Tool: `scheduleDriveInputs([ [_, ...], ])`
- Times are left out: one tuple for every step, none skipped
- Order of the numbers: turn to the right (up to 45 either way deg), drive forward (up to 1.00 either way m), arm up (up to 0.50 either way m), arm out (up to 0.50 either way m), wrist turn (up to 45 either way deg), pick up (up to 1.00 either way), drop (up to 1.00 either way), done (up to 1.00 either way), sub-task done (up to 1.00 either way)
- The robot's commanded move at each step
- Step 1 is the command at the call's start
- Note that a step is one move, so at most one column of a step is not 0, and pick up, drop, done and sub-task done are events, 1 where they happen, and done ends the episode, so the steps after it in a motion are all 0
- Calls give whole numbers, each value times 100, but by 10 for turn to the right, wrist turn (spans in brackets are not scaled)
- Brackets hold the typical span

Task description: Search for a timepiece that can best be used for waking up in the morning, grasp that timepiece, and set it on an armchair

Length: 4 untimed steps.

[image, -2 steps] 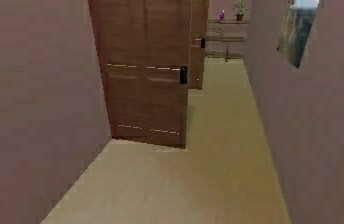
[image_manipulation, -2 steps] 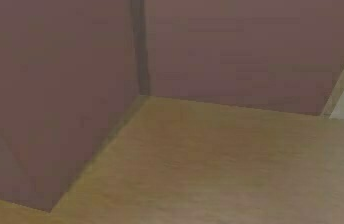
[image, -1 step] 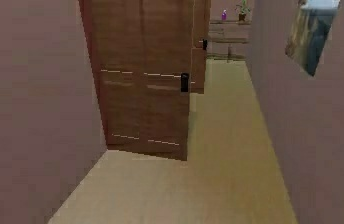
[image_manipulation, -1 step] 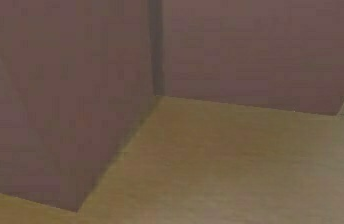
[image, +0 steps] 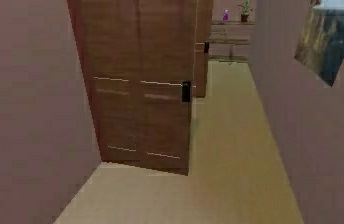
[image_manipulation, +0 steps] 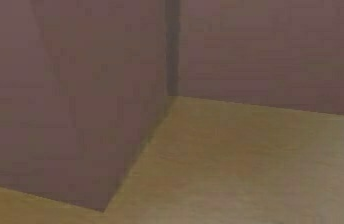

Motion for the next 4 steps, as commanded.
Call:
scheduleDriveInputs([
  [180, 0, 0, 0, 0, 0, 0, 0, 0],
  [0, 100, 0, 0, 0, 0, 0, 0, 0],
  [30, 0, 0, 0, 0, 0, 0, 0, 0],
  [0, 35, 0, 0, 0, 0, 0, 0, 0],
])
